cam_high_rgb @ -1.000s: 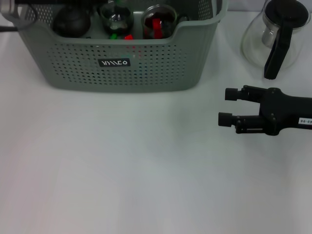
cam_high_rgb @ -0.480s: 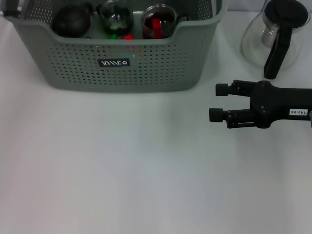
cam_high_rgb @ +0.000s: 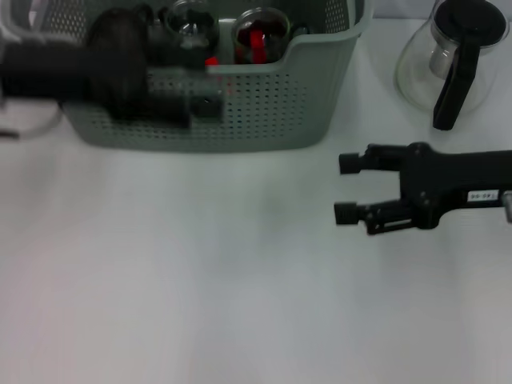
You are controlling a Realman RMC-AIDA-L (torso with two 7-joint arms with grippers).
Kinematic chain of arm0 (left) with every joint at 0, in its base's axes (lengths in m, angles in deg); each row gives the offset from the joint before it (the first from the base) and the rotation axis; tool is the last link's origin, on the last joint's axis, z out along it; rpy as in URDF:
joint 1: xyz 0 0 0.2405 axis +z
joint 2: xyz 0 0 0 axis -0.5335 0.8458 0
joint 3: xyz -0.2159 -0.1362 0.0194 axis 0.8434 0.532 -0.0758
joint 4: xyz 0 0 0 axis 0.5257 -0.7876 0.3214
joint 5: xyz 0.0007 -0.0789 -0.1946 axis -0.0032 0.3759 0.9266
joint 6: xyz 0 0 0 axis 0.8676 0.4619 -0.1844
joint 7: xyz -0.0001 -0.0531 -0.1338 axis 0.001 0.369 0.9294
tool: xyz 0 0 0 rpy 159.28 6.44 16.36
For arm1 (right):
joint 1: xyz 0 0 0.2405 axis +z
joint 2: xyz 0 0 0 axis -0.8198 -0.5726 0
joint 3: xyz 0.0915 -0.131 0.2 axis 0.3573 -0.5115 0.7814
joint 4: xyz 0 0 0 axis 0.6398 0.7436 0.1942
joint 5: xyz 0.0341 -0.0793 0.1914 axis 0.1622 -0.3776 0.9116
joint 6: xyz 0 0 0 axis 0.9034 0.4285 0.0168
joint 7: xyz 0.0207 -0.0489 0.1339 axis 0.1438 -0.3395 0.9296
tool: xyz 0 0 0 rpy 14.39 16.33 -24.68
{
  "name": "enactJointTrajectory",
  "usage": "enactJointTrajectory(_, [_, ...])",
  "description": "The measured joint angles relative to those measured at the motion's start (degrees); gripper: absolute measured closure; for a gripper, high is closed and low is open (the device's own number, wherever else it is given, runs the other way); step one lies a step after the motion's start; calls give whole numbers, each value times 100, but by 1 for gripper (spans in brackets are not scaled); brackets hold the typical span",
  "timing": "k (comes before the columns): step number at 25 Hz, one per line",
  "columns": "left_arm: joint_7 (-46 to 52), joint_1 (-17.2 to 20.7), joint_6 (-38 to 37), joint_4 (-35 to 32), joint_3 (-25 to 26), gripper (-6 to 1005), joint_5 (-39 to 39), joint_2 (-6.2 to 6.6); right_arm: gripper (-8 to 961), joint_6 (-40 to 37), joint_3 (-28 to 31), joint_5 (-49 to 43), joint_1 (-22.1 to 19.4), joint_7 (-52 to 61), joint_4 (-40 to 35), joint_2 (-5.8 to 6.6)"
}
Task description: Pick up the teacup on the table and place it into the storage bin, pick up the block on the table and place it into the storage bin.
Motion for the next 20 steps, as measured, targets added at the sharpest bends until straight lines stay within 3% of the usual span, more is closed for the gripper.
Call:
enactJointTrajectory(6, [-1631, 96, 57, 1304, -374, 96, -371, -32, 8, 232, -45, -761, 240, -203, 13, -186])
enactJointTrajectory(13, [-1875, 302, 534, 1707, -455, 36, -706, -64, 8, 750, -55, -881, 281, -1082, 46, -466])
enactJointTrajectory(20, [-1884, 416, 773, 1731, -457, 36, -797, -130, 8, 950, -68, -839, 422, -1481, 295, -478])
